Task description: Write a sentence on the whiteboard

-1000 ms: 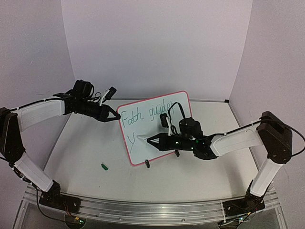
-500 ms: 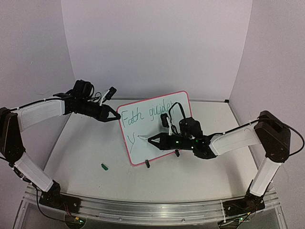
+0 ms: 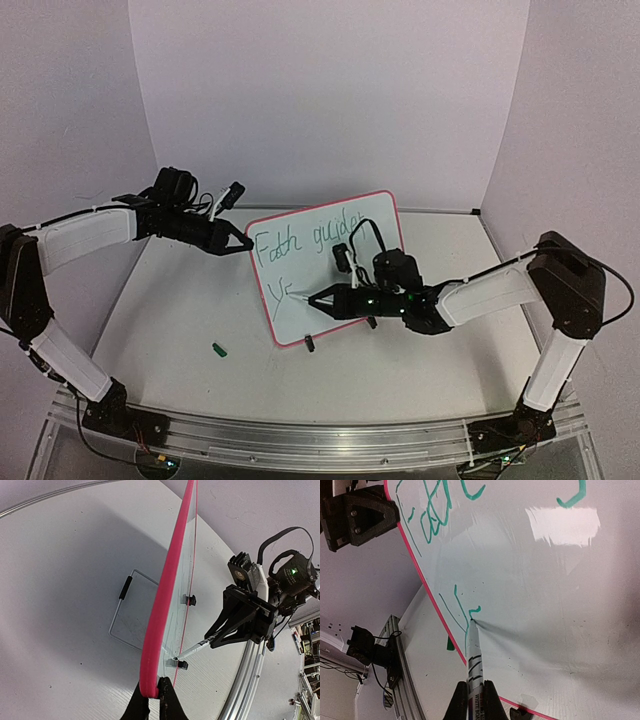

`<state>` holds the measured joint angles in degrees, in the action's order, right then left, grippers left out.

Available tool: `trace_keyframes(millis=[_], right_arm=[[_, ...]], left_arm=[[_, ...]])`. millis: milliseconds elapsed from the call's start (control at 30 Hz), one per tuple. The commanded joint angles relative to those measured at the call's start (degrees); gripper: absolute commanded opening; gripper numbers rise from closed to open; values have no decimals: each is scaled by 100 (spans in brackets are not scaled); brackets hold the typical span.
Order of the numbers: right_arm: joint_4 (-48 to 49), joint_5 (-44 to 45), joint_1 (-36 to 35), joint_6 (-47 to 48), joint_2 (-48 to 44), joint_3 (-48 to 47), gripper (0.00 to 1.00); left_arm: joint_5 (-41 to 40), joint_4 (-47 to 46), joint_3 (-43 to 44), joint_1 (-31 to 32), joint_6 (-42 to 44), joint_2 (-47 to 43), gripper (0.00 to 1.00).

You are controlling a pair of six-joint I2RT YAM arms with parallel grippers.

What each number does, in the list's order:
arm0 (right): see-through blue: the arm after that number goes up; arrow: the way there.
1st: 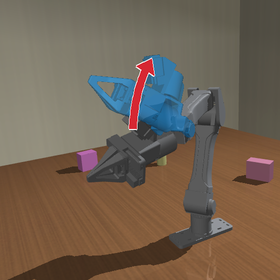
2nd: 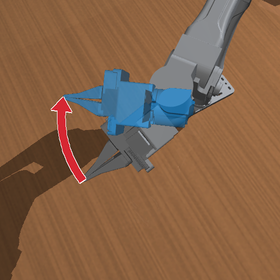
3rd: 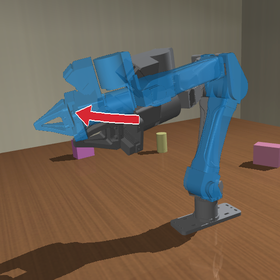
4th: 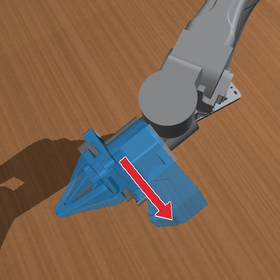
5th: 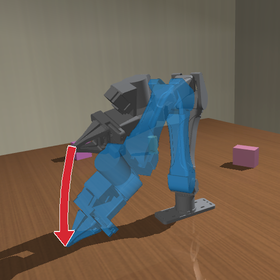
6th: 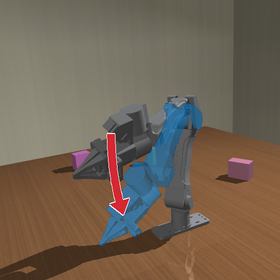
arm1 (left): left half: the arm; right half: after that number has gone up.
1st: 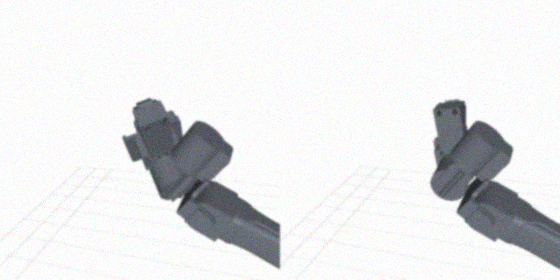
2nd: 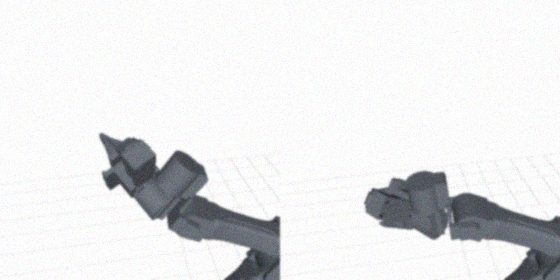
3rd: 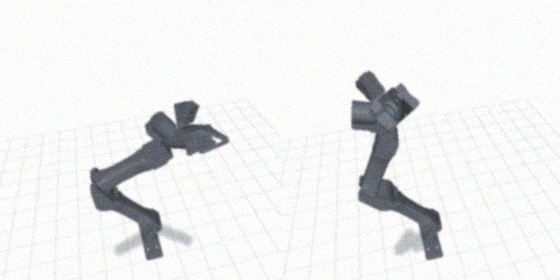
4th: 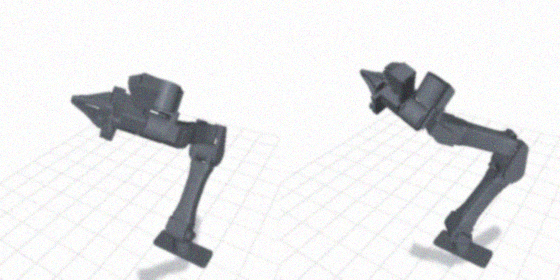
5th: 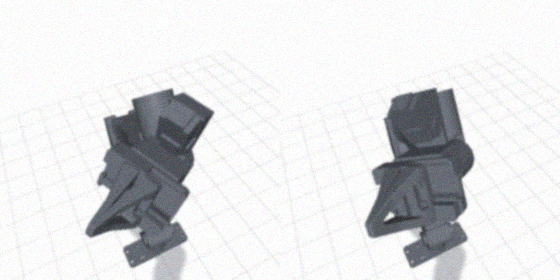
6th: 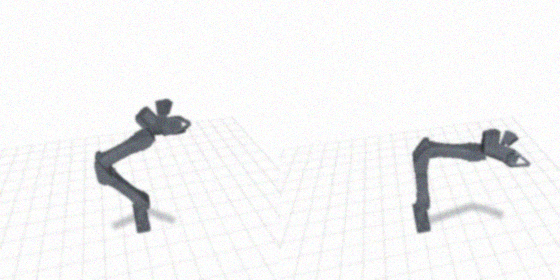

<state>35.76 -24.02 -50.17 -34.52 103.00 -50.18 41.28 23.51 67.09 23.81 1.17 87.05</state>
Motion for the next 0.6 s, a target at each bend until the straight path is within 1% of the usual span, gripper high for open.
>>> trace_keyframes(millis=[0, 333, 567], right_arm=[[-161, 210, 17, 51, -102, 186, 0], [-477, 567, 26, 266, -422, 39, 0], [-678, 614, 34, 435, -491, -222, 0]], left_arm=[[-463, 800, -185, 301, 520, 323, 0], [-473, 797, -187, 308, 525, 316, 0], [-468, 801, -187, 307, 524, 305, 0]])
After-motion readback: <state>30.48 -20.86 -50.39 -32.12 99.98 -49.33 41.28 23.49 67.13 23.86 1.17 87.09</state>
